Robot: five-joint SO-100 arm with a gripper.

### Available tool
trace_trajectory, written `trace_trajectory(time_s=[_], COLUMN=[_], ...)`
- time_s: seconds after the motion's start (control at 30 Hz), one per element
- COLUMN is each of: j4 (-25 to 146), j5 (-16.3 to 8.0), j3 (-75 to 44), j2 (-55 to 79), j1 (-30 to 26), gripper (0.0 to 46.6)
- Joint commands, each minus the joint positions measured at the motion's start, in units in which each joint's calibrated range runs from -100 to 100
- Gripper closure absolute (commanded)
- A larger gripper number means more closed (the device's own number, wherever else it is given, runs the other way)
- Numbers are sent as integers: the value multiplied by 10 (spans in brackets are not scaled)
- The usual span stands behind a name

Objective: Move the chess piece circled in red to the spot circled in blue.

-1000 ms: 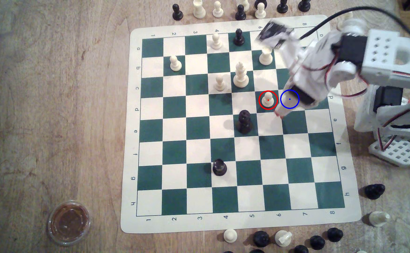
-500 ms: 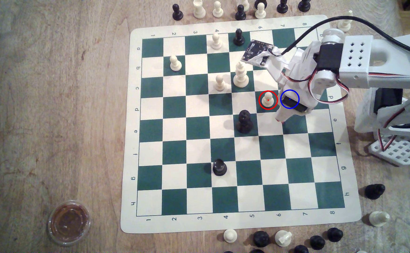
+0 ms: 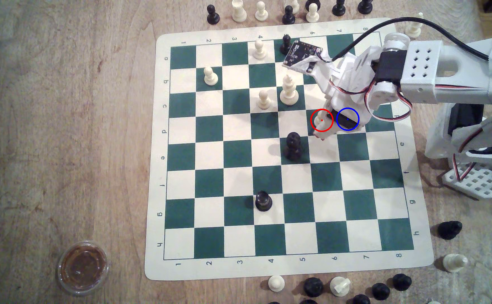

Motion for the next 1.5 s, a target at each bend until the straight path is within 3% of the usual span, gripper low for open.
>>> trace_trajectory(time_s=[0.0,0.83,1.13,1.47], j4=[-14,-33,-34,-34], j5=[1,3,4,4], j3=[-42,-21,-18,-12], j2=[-12,4,5,8], j1=[1,0,-2,-1], gripper=[301,316,390,410])
